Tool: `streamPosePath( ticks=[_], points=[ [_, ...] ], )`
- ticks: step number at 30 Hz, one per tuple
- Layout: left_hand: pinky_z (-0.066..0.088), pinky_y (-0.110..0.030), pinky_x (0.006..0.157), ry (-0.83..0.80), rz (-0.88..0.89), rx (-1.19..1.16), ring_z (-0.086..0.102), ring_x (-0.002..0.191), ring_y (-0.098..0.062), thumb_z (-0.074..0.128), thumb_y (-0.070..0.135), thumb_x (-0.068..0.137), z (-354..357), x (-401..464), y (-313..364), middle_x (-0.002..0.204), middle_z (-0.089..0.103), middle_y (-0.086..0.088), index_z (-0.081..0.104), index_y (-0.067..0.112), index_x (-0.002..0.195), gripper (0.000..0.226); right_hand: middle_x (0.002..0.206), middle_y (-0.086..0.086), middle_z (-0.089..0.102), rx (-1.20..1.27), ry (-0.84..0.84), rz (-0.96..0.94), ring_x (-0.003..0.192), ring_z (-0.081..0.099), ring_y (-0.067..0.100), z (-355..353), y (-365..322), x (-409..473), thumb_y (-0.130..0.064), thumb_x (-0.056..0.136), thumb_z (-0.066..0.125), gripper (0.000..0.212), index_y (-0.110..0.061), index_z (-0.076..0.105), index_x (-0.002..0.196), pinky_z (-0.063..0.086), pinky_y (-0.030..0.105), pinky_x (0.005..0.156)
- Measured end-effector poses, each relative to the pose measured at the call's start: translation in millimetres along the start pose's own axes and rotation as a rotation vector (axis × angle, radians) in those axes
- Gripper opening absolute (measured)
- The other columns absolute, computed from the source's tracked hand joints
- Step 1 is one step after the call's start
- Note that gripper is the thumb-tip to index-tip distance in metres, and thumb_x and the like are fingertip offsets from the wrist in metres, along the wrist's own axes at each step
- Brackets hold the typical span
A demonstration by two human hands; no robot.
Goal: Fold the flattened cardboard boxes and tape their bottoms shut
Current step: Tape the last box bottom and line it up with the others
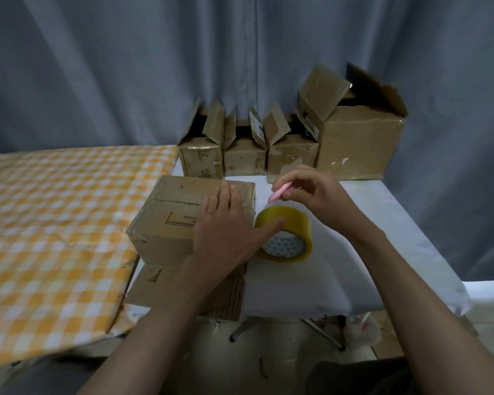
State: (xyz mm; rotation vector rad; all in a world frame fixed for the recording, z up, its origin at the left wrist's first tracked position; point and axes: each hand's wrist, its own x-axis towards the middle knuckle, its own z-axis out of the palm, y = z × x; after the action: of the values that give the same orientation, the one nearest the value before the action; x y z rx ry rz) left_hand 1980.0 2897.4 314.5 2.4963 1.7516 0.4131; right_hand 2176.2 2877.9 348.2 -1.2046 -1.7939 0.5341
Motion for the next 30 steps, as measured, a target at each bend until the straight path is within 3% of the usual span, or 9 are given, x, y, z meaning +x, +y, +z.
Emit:
streamPosePath(
  ticks=[5,11,16,20,25,30],
  points=[
    [0.01,-0.042,0.124,0.016,0.014,0.002,0.009,0.153,-0.024,0.014,0.097,0.069,0.3,-0.7,0.1,0.166,0.009,-0.011,0.008,0.009,0.157,0.125,0.1,0.003,0.069,-0.11,-0.014,-0.097,0.097,0.066,0.014,11.8,12.5,8.2,0.009,0.085,0.065,0.032,-0.02,0.074,0.095,0.055,0.03,0.085],
    [0.011,-0.041,0.122,0.036,0.033,0.007,0.012,0.152,-0.024,0.016,0.099,0.069,2.5,-0.9,-1.8,0.166,0.012,-0.012,0.011,0.009,0.157,0.126,0.099,0.004,0.07,-0.164,0.001,-0.145,0.096,0.065,0.013,15.4,16.5,13.4,0.01,0.084,0.065,0.025,-0.009,0.078,0.093,0.053,0.021,0.083],
    [0.014,-0.041,0.123,0.063,0.045,0.036,0.015,0.152,-0.024,0.013,0.097,0.069,5.0,0.0,-2.8,0.165,0.016,-0.013,0.015,0.007,0.156,0.125,0.098,0.0,0.064,-0.253,0.002,-0.163,0.091,0.059,-0.002,20.6,20.7,15.3,0.015,0.08,0.064,0.032,-0.012,0.081,0.085,0.044,0.005,0.077],
    [0.009,-0.04,0.122,0.049,0.034,0.008,0.012,0.152,-0.023,0.01,0.098,0.066,4.9,-0.1,-3.3,0.165,0.013,-0.011,0.014,0.007,0.157,0.129,0.092,-0.011,0.064,-0.349,0.175,0.122,0.092,0.059,0.008,4.8,37.4,18.8,0.01,0.085,0.064,0.031,-0.015,0.082,0.091,0.038,0.001,0.076],
    [0.009,-0.04,0.123,0.043,0.03,0.022,0.01,0.153,-0.023,0.004,0.098,0.063,3.9,-0.3,-3.2,0.166,0.01,-0.01,0.012,0.008,0.157,0.131,0.1,0.008,0.076,-0.266,0.06,0.567,0.096,0.067,0.017,2.0,65.2,-2.8,0.007,0.084,0.068,0.024,-0.009,0.08,0.097,0.051,0.015,0.08],
    [0.012,-0.041,0.123,0.057,0.037,0.032,0.013,0.152,-0.024,0.004,0.099,0.065,5.2,-1.5,-3.7,0.166,0.013,-0.011,0.014,0.007,0.157,0.13,0.103,0.003,0.074,-0.118,-0.001,0.661,0.092,0.066,0.014,-2.7,47.8,-8.6,-0.007,0.091,0.064,0.02,-0.015,0.08,0.1,0.052,0.025,0.077]
  ],
)
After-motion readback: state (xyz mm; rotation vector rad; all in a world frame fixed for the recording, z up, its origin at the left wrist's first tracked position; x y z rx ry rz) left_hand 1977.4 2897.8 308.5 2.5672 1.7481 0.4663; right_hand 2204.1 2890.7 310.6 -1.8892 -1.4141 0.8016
